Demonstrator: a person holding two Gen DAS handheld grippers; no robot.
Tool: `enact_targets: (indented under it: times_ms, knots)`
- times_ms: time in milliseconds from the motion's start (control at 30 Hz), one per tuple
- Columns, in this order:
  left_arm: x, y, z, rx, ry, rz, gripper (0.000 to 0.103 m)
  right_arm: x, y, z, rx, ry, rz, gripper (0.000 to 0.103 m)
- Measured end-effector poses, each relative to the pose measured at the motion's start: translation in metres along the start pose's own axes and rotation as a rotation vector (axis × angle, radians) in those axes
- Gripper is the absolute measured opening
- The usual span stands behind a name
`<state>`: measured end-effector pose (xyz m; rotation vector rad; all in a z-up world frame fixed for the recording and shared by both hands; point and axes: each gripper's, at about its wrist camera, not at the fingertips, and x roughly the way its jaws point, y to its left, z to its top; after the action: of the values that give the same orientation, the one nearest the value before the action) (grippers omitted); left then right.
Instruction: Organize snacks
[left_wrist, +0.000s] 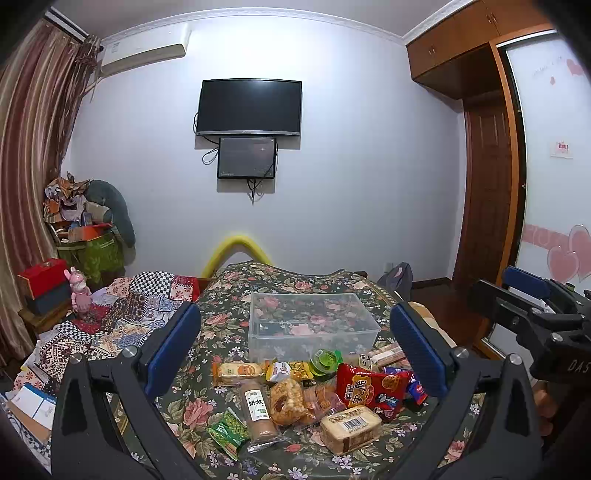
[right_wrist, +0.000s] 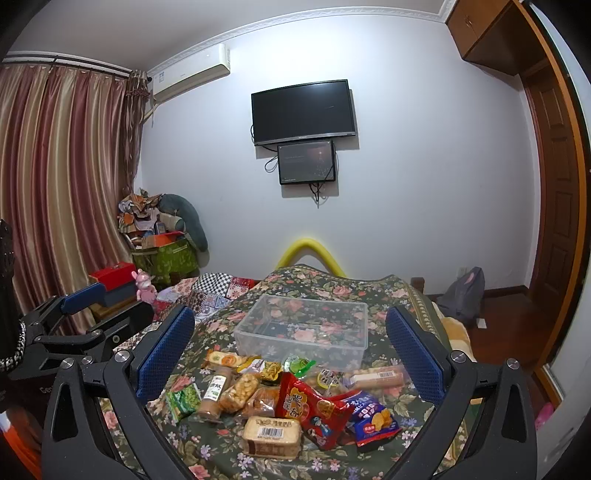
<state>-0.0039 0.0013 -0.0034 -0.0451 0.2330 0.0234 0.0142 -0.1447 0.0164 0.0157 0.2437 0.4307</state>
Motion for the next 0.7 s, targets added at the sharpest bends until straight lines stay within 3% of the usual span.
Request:
enact_targets:
  times_ms: [700]
  knots:
    - [-0.0001,-0.0036,0.0011,0.011,-0.001,-0.005,0.103,0.001,-0.0022,-0.0022,0.008,-0.001,0.008,0.103]
